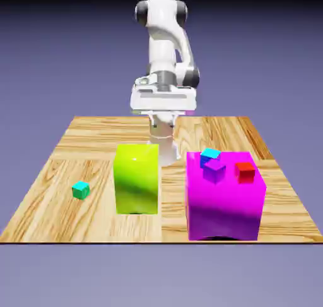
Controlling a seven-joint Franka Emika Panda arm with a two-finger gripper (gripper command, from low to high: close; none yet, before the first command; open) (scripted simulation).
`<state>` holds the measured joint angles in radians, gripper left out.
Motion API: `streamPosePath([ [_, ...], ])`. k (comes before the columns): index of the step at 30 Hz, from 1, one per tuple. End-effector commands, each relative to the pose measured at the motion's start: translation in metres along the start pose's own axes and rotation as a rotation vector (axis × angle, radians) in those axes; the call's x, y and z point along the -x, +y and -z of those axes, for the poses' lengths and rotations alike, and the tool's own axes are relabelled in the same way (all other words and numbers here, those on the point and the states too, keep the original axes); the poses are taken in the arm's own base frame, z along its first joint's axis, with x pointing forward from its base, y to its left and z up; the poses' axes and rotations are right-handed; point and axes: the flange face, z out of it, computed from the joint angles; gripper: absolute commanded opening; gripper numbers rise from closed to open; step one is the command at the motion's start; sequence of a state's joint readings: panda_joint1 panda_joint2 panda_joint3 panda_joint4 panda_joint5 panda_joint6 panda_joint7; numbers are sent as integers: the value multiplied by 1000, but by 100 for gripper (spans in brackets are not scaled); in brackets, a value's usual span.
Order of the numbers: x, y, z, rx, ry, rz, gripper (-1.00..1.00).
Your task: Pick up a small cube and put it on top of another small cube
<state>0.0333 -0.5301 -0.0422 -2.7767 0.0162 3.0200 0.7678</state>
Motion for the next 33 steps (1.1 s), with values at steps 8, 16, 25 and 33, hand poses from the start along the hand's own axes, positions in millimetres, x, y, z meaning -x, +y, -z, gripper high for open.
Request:
streamPosePath([
  [8, -52, 133, -87, 309, -172, -680, 0],
  [16, -68, 287, -125, 610, -187, -1334, 0],
  [25, -68, 441, -97, 825, -8, -2004, 0],
  [33, -23, 468, -147, 827, -27, -2019, 0],
])
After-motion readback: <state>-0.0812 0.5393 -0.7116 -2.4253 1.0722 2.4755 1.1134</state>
